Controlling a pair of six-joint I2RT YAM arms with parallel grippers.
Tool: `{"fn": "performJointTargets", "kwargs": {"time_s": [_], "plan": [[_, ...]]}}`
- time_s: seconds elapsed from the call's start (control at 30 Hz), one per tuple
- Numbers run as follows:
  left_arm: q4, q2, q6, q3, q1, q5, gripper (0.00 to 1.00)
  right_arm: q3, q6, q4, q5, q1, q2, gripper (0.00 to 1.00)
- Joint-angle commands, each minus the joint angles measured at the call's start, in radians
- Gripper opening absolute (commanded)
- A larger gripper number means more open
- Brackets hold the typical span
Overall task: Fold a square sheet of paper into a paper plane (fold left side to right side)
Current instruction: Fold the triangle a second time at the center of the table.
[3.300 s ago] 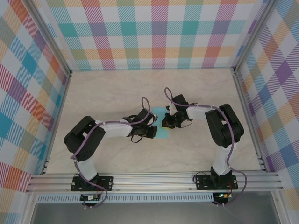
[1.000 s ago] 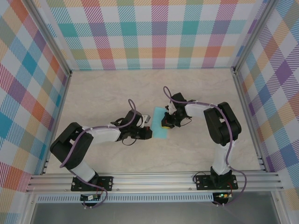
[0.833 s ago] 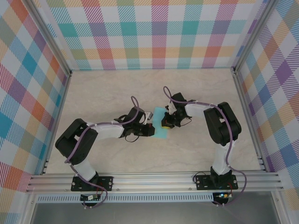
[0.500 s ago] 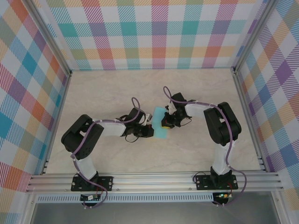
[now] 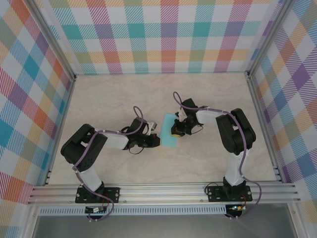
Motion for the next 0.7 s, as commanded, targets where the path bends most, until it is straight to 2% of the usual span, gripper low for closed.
{"fn": "performJointTargets", "kwargs": {"time_s": [0.0, 0.17, 0.27, 0.5, 0.67], "plan": [[-0.106, -0.022, -0.005, -0.067, 0.032, -0.046, 0.0, -0.035, -0.02, -0.055, 0.115, 0.007, 0.065, 0.0], [-0.133, -0.089, 0.001, -0.071, 0.045, -0.037, 0.0, -0.034, -0.015, 0.024, 0.016, 0.007, 0.015, 0.03], [-0.16, -0.151, -0.001, -0.061, 0.055, -0.04, 0.0, -0.019, -0.015, 0.054, -0.009, 0.006, -0.046, 0.13], [-0.175, -0.228, -0.03, 0.001, 0.062, -0.045, 0.36, -0.024, -0.023, -0.026, 0.037, 0.005, -0.248, 0.43], [-0.117, -0.156, -0.042, 0.065, 0.062, -0.026, 0.48, -0.11, -0.044, -0.083, 0.138, 0.005, -0.388, 0.61]]}}
